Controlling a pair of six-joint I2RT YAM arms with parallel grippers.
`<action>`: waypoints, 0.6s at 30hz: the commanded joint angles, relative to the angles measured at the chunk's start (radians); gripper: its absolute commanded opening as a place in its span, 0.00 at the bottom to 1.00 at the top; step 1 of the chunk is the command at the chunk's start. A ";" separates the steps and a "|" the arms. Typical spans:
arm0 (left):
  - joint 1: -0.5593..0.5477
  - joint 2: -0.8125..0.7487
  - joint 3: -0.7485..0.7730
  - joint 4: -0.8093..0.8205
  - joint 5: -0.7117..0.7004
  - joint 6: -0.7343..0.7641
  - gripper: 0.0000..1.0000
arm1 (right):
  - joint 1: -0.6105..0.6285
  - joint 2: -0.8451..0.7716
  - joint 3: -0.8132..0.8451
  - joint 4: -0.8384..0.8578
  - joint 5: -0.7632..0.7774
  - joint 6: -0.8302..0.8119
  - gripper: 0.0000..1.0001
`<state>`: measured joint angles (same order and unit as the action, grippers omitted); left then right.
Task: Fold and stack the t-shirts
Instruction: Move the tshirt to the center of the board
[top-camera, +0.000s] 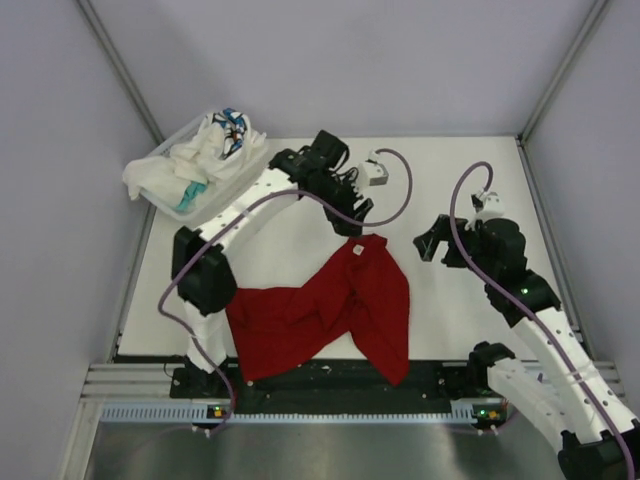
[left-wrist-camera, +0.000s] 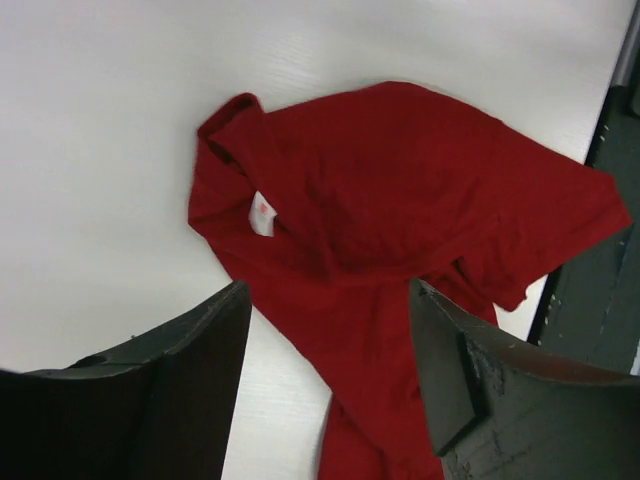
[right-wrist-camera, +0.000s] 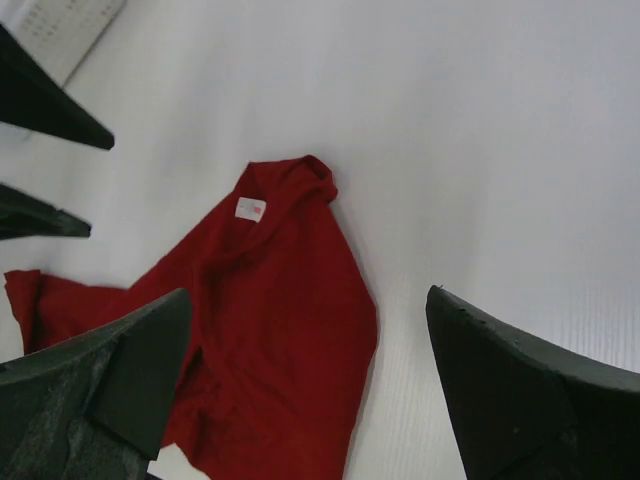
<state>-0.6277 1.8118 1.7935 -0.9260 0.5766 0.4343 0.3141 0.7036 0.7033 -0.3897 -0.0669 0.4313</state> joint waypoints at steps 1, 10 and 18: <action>0.038 0.135 0.324 -0.198 0.009 -0.026 0.70 | 0.009 0.048 0.078 -0.145 0.046 -0.012 0.99; 0.190 -0.299 -0.228 -0.131 -0.084 0.162 0.80 | 0.248 0.151 0.009 -0.325 0.133 0.136 0.78; 0.204 -0.646 -0.805 -0.175 -0.241 0.326 0.83 | 0.635 0.381 -0.036 -0.408 0.240 0.389 0.77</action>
<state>-0.4206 1.2167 1.1988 -1.0698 0.4206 0.6575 0.8196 0.9993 0.6861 -0.7391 0.0933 0.6582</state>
